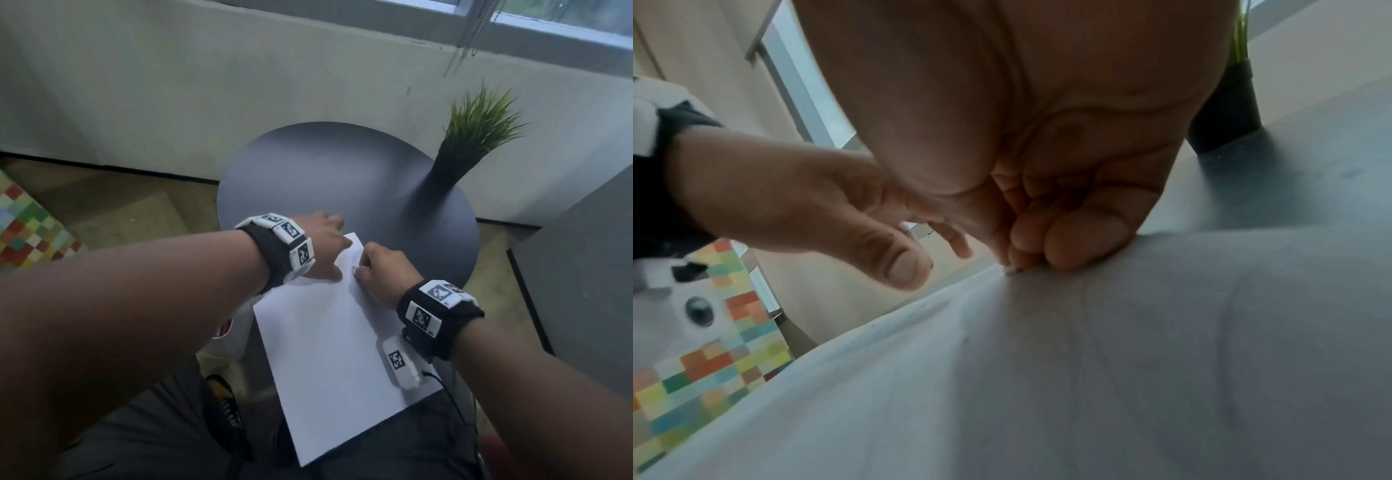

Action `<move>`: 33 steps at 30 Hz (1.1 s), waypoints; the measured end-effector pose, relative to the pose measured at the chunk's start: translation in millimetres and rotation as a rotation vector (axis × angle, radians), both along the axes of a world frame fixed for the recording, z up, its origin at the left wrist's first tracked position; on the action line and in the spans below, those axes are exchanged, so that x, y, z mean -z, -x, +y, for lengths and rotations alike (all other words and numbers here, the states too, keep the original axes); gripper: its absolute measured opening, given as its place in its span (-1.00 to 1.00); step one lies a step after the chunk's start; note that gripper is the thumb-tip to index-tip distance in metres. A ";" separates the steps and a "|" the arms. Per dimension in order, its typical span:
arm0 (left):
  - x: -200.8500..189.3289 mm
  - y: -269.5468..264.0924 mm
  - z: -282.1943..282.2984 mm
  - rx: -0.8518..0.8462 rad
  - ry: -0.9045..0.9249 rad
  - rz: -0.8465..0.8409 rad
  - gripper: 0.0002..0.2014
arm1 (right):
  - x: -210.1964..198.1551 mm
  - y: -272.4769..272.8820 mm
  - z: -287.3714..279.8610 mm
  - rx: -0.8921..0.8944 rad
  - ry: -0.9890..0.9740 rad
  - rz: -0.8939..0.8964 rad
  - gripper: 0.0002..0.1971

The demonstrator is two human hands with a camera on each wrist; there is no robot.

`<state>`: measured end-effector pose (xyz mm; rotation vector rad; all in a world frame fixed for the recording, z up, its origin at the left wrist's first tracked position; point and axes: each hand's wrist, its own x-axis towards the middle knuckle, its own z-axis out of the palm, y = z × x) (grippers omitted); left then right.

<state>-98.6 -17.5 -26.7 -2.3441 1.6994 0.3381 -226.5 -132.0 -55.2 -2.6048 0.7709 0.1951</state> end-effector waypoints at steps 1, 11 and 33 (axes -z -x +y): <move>5.4 7.8 2.7 -0.020 0.005 0.025 -0.32 | 0.0 -0.1 -0.5 0.008 -0.015 -0.001 -0.87; 14.8 -0.9 8.6 -0.014 -0.225 0.052 0.20 | -11.0 -13.9 -23.2 -0.127 -0.013 -0.046 -0.90; 13.6 -6.2 0.9 0.024 -0.298 0.030 0.25 | -13.8 -13.6 -26.2 -0.224 0.090 0.018 -0.90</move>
